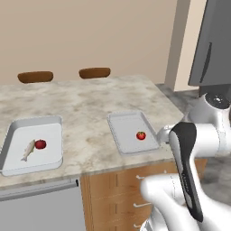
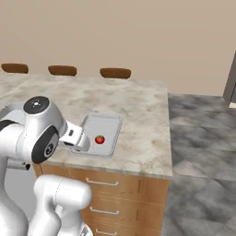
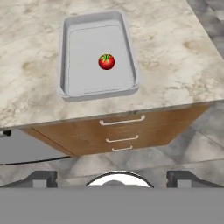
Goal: Place one tomato and one fish in each tupperware on the nearby counter, to pack two identical lunches.
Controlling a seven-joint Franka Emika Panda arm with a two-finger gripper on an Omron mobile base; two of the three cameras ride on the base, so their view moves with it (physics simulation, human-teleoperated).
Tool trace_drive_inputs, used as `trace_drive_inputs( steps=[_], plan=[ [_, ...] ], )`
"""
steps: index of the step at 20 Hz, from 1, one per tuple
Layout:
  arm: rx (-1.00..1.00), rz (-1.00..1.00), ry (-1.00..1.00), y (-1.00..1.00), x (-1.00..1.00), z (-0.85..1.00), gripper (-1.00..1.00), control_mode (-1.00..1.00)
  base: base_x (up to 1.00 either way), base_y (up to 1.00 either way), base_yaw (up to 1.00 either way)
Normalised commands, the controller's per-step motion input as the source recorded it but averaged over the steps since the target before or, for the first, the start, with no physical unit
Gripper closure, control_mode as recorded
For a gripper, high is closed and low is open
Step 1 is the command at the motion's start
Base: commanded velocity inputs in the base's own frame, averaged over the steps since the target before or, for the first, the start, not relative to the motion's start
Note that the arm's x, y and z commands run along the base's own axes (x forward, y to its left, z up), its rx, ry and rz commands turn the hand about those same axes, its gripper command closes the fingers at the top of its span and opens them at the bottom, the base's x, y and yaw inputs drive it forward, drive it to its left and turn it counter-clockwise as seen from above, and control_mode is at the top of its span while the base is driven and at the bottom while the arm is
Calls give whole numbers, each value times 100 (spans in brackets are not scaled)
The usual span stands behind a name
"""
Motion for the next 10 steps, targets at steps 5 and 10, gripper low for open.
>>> trace_drive_inputs(
  steps=[5,10],
  plan=[
    [0,0,0,0,0,0,-100,100,-95,-75,-1],
    [0,0,0,0,0,0,-100,100,-14,-100,-10]
  ],
)
